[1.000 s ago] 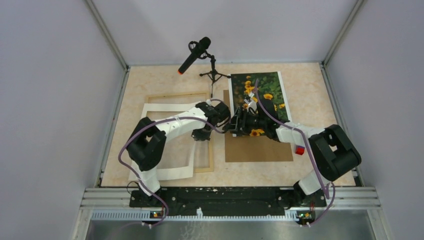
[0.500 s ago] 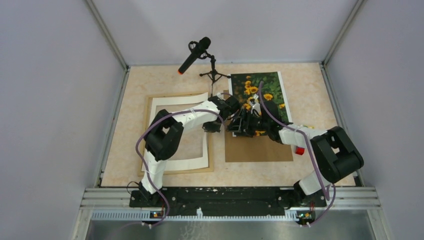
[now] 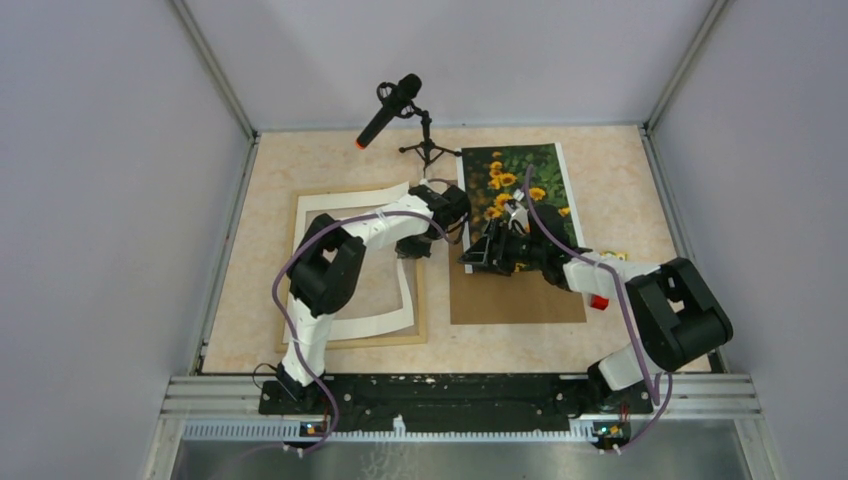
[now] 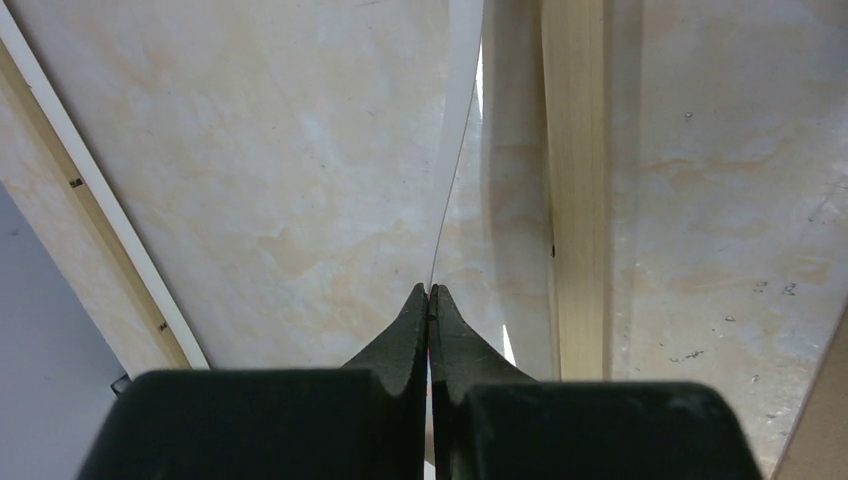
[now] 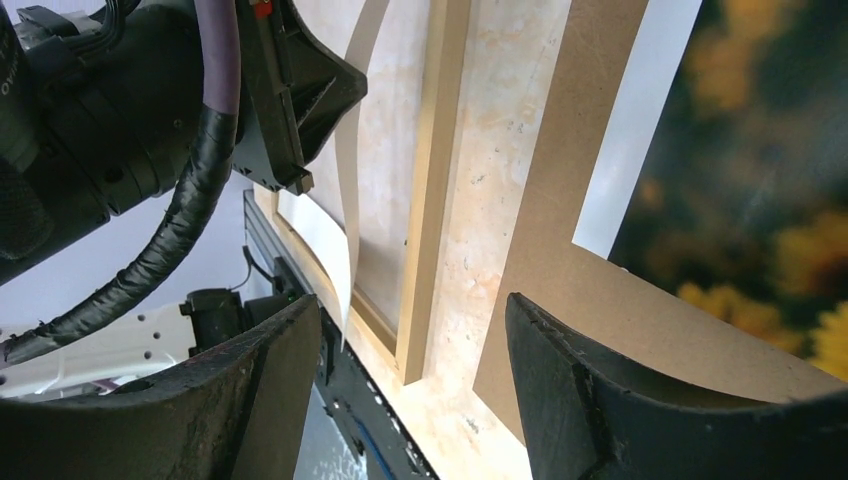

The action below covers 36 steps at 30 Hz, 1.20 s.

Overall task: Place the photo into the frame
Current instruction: Place the photo frame item in the photo frame.

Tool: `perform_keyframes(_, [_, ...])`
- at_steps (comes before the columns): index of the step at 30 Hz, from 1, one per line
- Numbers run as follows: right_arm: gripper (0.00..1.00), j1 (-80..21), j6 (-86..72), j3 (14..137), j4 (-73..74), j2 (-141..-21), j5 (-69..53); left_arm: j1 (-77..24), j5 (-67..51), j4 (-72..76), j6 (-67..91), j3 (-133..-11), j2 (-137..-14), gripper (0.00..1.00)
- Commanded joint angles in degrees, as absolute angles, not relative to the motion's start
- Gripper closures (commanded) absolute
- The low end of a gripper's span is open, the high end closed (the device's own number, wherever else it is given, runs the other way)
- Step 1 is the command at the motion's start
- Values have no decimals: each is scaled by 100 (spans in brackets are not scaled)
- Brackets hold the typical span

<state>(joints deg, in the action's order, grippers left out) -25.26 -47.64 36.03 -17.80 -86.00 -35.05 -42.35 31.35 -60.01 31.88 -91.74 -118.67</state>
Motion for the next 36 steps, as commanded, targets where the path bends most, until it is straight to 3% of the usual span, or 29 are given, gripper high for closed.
perform_keyframes(1, [33, -2461, -4614, 3686, -1982, -8465, -3632, -4241, 3279, -5942, 3294, -9235, -11953, 95])
perform_keyframes(6, [33, -2452, -4610, 3658, -1943, -8416, -3603, -4242, 3013, -5821, 3168, -9325, -11678, 60])
perform_keyframes(12, [32, -2461, -4176, 3760, -1399, -8361, -3342, -4238, 2147, -5519, 2855, -9028, -10282, 19])
perform_keyframes(16, [32, -2552, -3851, 3967, -991, -8426, -3172, -3981, 1104, -4984, 2486, -8341, -8983, 3])
perform_keyframes(22, [28, -3203, -3703, 4572, -769, -8640, -2857, -2524, -221, -4004, 2077, -6828, -6932, 2])
perform_keyframes(25, [26, -3693, -3578, 5026, -566, -9043, -2797, -2033, -110, -3993, 1966, -6231, -6189, 2])
perform_keyframes(31, [27, -4716, -3828, 5745, -821, -10113, -2950, -1448, 1158, -4548, 2190, -5798, -6242, 2])
perform_keyframes(36, [33, -5257, -3909, 6325, -631, -10716, -2733, -1141, 929, -4353, 2499, -5530, -6281, 2])
